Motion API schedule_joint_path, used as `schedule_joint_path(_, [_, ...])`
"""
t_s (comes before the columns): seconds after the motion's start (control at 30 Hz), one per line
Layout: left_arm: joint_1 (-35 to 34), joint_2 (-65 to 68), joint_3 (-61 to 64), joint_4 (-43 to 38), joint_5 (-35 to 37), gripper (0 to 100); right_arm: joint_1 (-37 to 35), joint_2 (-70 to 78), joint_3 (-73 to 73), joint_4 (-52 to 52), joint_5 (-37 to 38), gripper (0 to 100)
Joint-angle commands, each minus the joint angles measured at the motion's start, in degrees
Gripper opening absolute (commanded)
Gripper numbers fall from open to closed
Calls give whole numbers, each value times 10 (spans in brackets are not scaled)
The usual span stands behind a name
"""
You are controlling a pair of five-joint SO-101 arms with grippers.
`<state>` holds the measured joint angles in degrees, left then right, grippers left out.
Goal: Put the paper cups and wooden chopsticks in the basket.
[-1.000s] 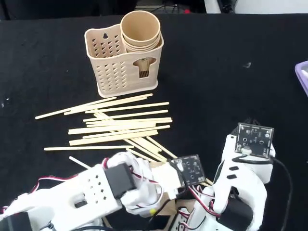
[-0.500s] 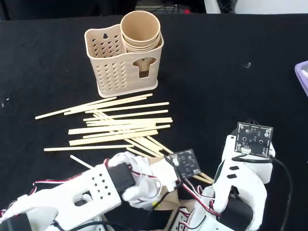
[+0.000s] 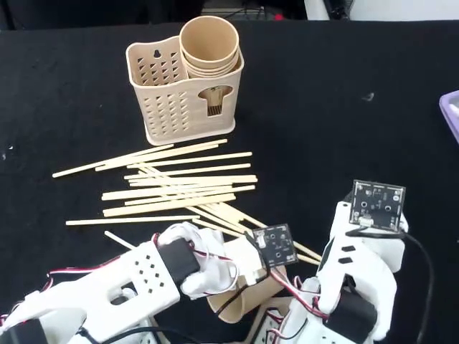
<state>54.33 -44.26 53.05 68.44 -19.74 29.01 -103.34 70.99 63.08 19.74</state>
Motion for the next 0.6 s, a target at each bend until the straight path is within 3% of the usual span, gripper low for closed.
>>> schedule_joint_path(0.0, [-6, -10, -25, -5, -4, 30, 4, -52, 8, 2, -1, 11])
schedule_joint_path(0.1, [-36, -10, -62, 23, -8, 30, 4, -52, 16, 2, -1, 11])
schedule_joint_path(0.27, [-156, -9, -232, 139, -9, 30, -3, -52, 30, -2, -7, 11])
schedule_joint_path(0.57, [-367, -2, -526, 267, -52, 30, -110, -52, 52, -2, -97, 11])
